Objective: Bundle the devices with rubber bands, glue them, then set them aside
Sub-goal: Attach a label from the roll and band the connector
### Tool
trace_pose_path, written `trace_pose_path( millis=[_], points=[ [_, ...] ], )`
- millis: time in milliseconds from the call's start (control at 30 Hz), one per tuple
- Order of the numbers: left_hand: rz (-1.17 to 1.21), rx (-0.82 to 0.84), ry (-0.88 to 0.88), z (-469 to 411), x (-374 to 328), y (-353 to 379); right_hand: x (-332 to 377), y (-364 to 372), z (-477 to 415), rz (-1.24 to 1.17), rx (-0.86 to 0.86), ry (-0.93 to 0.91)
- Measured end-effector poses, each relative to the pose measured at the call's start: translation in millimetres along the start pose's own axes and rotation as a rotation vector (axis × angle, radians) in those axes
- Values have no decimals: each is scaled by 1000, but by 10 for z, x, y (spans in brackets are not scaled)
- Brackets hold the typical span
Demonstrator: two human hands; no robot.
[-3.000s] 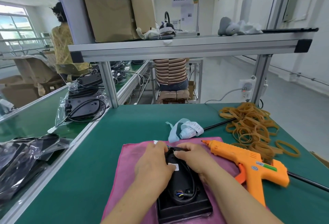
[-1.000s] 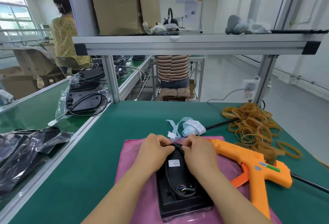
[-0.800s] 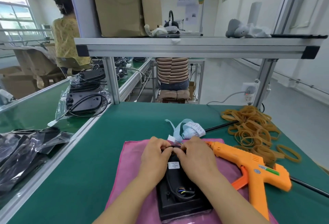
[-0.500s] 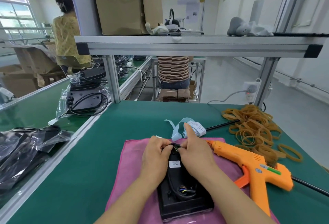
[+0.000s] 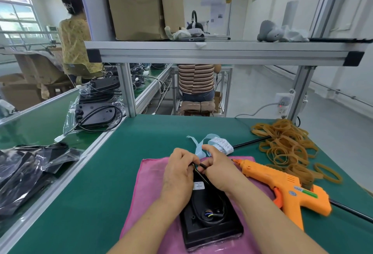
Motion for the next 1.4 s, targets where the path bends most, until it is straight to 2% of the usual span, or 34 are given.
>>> trace_pose_path(
  millis=[133,300,467,667,767,867,967,1033,1100,1167,1300,1400],
  points=[
    [-17,11,26,-6,-1,13,-5,-2,-7,68,12,-59],
    [-68,74,-76,-34,66,70,-90,-18,-3,284,-28,-98],
    [-114,79,-110,-44,116,94,-116,-113,0,248,-187,-191],
    [-97,137,-53,-107,111,104,-381,-49,-7,-94,-227,6],
    [-117,248,-7,-193,94,110,-401,-24,-14,-84,-219,18],
    [-141,269,21,-202,93,110,-291,-138,-52,74,-198,-23],
    [-134,246,29,-178,110,116,-156,-580,-153,244,-342,-86],
    [-128,241,28,-180,128,122,-172,-929,-257,481,-383,-59],
    [-125,238,25,-173,139,126,-335,-1217,-362,743,-316,60],
    [-117,235,20,-162,143,125,-608,-1426,-431,884,-212,225],
    [-81,241,-2,-160,169,130,-1035,-1597,-438,1039,6,382],
    [-36,226,-30,-148,184,126,-1075,-1655,-430,1023,-6,400]
  ],
)
Point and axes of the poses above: each hand's wrist, its own z-axis away from the middle knuckle, its own y-axis out of the palm, x = y × z, the point moved 6 cm from there along -z, towards the middle knuckle, and after that the axes turned 10 degrees about -y, right-handed, at the moved point
